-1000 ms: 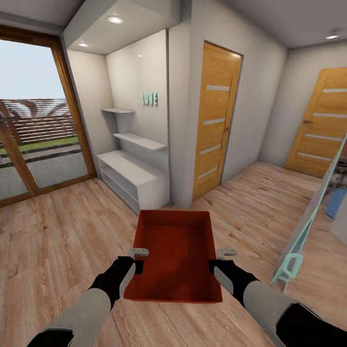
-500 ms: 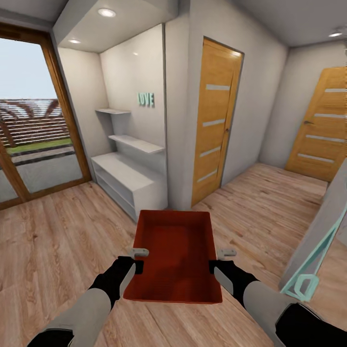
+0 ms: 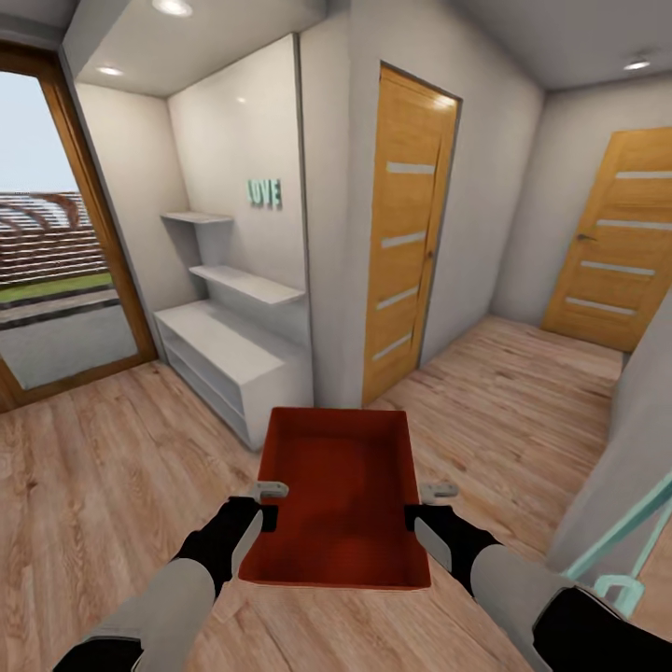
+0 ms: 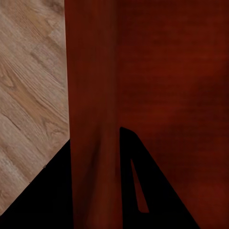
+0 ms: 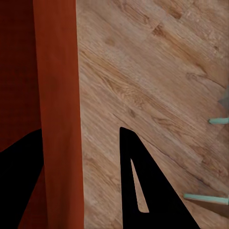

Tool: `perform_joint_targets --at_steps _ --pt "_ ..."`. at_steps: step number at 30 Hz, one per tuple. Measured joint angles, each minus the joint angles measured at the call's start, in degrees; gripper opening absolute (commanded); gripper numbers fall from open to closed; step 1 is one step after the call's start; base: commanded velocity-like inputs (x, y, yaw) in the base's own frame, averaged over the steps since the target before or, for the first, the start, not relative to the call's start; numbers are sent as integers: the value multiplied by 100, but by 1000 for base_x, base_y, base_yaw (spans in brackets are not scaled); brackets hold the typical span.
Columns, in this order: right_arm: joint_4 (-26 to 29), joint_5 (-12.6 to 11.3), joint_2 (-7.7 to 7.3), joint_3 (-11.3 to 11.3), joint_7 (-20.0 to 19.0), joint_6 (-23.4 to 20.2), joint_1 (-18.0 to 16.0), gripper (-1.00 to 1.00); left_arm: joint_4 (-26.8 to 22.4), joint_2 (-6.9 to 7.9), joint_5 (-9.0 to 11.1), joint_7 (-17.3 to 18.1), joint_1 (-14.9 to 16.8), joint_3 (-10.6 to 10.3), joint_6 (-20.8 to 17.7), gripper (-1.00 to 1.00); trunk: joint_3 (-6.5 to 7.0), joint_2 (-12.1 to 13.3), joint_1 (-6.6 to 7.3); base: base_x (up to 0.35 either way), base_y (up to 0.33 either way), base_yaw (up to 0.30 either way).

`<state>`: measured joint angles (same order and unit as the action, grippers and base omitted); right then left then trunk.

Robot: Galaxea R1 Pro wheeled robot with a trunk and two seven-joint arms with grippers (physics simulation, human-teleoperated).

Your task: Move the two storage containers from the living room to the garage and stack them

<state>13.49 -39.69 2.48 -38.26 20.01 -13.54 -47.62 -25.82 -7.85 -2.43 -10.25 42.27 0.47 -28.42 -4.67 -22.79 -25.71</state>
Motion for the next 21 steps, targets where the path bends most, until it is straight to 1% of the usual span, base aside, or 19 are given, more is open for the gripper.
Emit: perform_joint_targets --at_steps 18,21 --pt "-4 1 1 -1 0 1 0 -100 8 0 1 0 0 1 5 -100 0 0 0 321 0 0" --pt "-12 -6 4 -7 4 -3 0 -100 18 0 2 0 1 1 6 -100 0 0 0 321 0 -86"
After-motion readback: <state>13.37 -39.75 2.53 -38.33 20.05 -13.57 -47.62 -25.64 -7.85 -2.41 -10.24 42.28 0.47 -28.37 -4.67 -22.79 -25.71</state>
